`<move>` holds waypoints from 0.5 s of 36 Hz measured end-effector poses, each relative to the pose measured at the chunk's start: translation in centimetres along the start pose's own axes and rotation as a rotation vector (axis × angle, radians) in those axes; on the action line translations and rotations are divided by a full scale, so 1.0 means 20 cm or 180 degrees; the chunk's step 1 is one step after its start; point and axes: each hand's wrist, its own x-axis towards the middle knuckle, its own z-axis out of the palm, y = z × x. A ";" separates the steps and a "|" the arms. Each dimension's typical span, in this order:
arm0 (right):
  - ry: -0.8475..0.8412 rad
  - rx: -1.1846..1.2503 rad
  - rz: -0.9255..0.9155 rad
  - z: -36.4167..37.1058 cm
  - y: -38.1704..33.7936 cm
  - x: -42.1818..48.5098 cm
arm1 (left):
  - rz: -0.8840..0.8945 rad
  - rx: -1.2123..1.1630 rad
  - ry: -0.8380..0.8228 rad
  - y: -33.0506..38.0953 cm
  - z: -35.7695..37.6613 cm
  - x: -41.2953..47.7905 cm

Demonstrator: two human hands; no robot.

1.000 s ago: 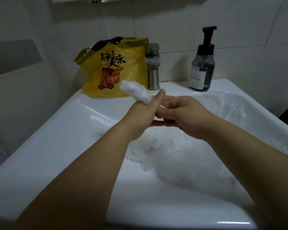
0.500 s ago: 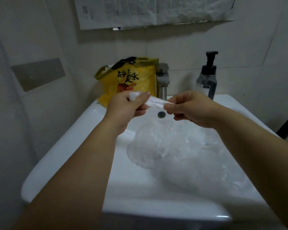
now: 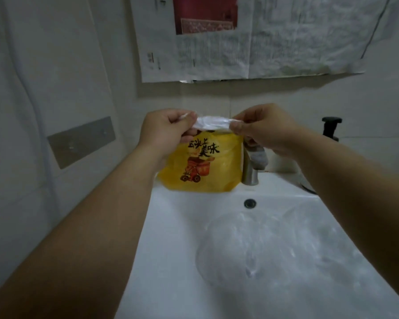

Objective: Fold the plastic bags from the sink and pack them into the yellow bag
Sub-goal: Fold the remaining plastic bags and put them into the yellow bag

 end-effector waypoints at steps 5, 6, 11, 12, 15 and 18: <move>0.0256 -0.0474 -0.0298 0.00 0.01 0.22 | 0.0159 0.0819 -0.0106 -0.01 0.01 0.21; 0.0254 -0.0566 -0.0344 0.00 0.02 0.25 | 0.0201 0.0982 -0.0094 0.00 0.02 0.23; 0.0383 -0.0911 -0.0391 0.04 0.09 0.46 | 0.0327 0.1678 -0.0040 -0.07 0.05 0.41; 0.0440 -0.1036 -0.0385 0.04 0.10 0.50 | 0.0309 0.1752 -0.0034 -0.08 0.05 0.44; 0.0228 -0.1742 -0.0337 0.05 0.13 0.59 | 0.0238 0.1735 0.0051 -0.13 0.06 0.50; -0.0294 -0.2554 -0.0340 0.08 0.15 0.63 | 0.0301 0.1775 0.0018 -0.17 0.05 0.53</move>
